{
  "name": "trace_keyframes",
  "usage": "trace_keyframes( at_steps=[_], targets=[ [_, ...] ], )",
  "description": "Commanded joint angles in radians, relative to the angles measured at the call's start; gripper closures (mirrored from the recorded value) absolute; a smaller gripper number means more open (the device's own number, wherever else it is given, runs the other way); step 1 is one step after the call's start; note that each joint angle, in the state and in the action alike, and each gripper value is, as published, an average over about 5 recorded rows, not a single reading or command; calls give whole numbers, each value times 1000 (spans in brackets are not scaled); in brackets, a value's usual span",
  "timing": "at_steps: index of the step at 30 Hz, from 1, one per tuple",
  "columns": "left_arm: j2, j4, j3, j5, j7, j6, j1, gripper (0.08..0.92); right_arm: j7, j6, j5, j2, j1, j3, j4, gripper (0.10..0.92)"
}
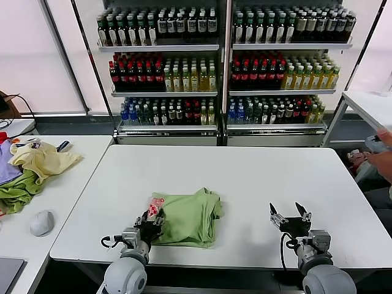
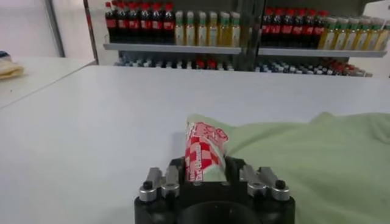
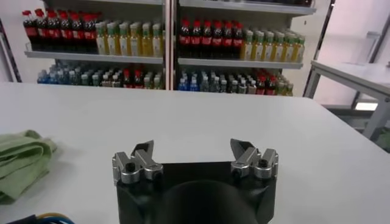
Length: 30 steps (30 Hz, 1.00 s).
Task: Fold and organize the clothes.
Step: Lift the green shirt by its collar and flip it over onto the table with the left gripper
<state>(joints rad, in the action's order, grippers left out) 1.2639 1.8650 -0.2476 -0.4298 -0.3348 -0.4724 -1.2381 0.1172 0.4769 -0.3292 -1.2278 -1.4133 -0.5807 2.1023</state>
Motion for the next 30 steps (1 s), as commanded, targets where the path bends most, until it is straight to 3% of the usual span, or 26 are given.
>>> trace_keyframes(
  at_steps=[1, 6, 11, 17, 21, 25, 30],
  targets=[
    [-3, 12, -50, -290, -5, -31, 2, 562, 1, 2, 0, 0, -5, -5, 9, 203],
    [-21, 53, -185, -513, -4, -29, 5, 718, 1, 1, -5, 3, -13, -17, 17, 203],
    [-101, 99, -359, -708, 1, -46, 8, 847, 1, 0, -11, 4, -11, -21, 18, 203],
    [-266, 108, -608, -740, 46, -94, 42, 877, 0, -3, -16, 0, 9, -8, 9, 203],
    [-344, 146, -700, -707, 119, -111, 62, 877, -1, -5, -16, -6, 21, 3, 8, 203],
    [-353, 263, -658, -640, 147, -111, 57, 877, -2, -9, -17, -11, 22, 7, 11, 203],
    [-238, 337, -380, -374, 142, -105, 36, 877, -4, -13, -17, -17, 12, 10, 23, 203]
  ],
)
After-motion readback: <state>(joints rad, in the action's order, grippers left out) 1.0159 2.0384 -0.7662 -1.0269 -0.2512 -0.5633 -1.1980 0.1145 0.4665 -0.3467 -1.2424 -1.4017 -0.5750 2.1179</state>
